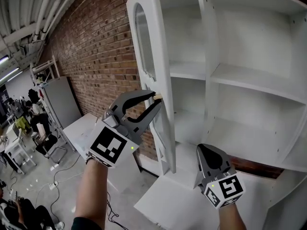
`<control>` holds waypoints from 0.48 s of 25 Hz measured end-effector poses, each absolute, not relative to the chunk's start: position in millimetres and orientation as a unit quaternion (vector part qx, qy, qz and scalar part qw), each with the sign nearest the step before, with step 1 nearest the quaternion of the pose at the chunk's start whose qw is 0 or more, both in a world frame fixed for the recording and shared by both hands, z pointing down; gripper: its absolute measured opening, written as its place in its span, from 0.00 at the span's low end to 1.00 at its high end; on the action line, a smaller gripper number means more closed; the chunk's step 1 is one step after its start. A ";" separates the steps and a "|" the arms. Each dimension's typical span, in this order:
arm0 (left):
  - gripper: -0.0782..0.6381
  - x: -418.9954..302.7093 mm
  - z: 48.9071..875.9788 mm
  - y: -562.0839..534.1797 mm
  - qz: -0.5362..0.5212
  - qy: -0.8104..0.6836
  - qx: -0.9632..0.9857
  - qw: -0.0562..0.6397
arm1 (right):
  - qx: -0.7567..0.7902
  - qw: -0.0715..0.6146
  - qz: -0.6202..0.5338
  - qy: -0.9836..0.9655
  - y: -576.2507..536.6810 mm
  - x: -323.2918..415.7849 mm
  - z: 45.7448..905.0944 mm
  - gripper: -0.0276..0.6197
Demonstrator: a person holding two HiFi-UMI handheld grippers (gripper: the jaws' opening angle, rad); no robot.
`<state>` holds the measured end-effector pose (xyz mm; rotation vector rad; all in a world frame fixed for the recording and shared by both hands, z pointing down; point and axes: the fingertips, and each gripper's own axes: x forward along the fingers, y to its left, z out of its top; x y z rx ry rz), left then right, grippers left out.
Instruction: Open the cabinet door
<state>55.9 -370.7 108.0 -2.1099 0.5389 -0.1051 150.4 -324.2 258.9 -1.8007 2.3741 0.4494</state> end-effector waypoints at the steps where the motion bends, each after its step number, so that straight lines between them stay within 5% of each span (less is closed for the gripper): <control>1: 0.22 51.5 107.6 -369.9 -0.041 0.216 -0.859 0.463 | -0.597 0.063 0.149 0.786 -324.4 147.4 258.6 0.05; 12: 0.22 3.4 105.8 -371.3 -0.020 0.189 -0.874 0.447 | -0.597 0.052 0.157 0.785 -331.7 113.9 252.8 0.05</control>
